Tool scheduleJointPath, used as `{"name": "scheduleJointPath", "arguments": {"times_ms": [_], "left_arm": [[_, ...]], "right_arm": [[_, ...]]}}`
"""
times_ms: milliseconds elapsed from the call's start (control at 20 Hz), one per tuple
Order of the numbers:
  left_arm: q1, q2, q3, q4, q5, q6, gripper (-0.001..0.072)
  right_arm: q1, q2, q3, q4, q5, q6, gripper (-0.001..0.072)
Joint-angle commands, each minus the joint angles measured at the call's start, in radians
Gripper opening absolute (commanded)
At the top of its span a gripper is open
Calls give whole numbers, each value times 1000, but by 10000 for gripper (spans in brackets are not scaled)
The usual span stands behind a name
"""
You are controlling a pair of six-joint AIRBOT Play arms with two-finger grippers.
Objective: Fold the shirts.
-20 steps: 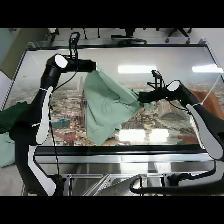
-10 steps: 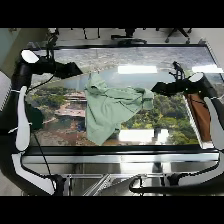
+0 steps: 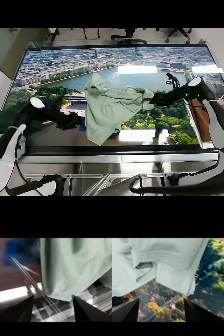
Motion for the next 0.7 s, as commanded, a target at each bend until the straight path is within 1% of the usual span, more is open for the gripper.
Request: {"name": "scheduleJointPath", "arguments": {"times_ms": [0,50,150,300,350,400,450,500,550,650], "left_arm": [[-58,56,-240,-64,224,20,533],[-87,42,-254,-121,289,41,533],[-142,-8,-241,-203,356,87,532],[-205,-106,-151,-207,364,102,530],[-211,-130,-117,-207,351,102,436],[-212,-148,-81,-206,332,113,133],[-209,-155,-48,-203,302,132,19],[-201,-151,-23,-198,277,132,19],[-188,-142,0,-198,253,132,19],[-147,-91,36,-198,211,131,17]], "right_arm": [[24,-37,-10,0,-84,-24,605],[24,-48,-10,0,-117,-29,595],[25,-67,-10,1,-160,-31,595],[29,-90,-10,13,-161,-31,589],[36,-94,-10,12,-154,-34,479],[43,-96,-10,27,-139,-51,292],[49,-96,-10,56,-130,-68,198],[50,-96,-10,89,-130,-88,167],[50,-96,-10,129,-123,-101,33],[43,-89,-5,229,-78,-119,22]]}}
